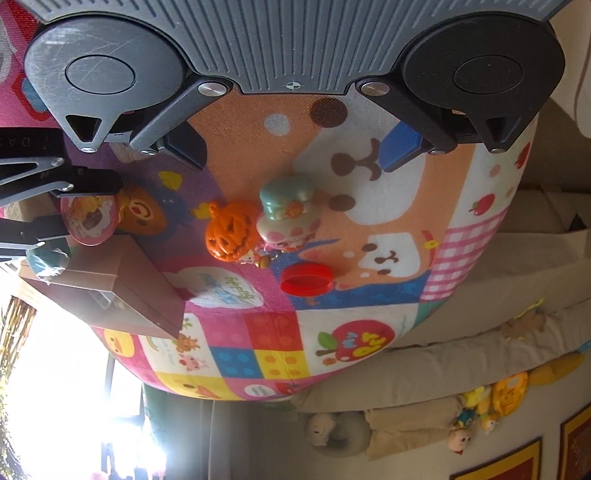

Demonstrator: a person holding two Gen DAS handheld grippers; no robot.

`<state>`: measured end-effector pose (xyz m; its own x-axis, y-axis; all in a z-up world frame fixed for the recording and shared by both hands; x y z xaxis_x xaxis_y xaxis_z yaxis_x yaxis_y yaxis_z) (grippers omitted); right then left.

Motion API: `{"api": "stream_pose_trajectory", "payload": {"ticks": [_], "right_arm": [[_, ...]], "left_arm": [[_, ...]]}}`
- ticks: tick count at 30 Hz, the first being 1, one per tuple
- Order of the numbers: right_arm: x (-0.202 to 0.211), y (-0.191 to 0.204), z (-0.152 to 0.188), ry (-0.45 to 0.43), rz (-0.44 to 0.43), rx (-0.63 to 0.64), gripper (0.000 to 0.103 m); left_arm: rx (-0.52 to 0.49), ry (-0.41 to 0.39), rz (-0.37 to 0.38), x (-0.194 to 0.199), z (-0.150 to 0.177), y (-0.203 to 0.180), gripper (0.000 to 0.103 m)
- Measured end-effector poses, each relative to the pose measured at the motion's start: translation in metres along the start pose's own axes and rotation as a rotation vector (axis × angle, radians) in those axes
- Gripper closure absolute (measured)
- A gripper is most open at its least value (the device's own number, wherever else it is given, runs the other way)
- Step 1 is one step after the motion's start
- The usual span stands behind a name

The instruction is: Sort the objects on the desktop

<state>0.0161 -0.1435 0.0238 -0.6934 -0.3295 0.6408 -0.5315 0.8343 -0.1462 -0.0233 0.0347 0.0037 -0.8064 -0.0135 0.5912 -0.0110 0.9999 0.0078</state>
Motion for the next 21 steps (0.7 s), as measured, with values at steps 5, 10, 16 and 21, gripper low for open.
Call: {"api": "stream_pose_trajectory", "payload": {"ticks": [5, 10, 16, 21], "right_arm": [[0.001, -0.005, -0.02, 0.085, -0.207, -0.142, 0.049], [-0.013, -0.002, -0.029, 0.14, -0.323, -0.23, 0.05], [-0.028, 0.006, -0.033, 0.116, -0.318, -0.245, 0.047], [0.005, -0.018, -0.027, -0.021, -0.179, -0.193, 0.034]], "left_arm": [[0.011, -0.001, -0.005, 0.0, 0.001, 0.005, 0.001], [0.026, -0.005, -0.027, 0.002, 0.001, 0.014, 0.001], [0.04, 0.007, -0.052, 0.002, 0.003, 0.025, 0.001], [0.039, 0.018, -0.025, 0.001, 0.009, 0.023, 0.0]]}}
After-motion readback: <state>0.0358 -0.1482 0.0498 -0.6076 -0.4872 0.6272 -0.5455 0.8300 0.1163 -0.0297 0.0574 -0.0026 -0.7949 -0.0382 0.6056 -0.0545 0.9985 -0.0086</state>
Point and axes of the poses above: each gripper's, at about its wrist camera, not at the fingertips, and x roughly against the way its jaws point, y to its left, z to its underside, the point moved 3 cm from there along -x, roughly the way its jaws point
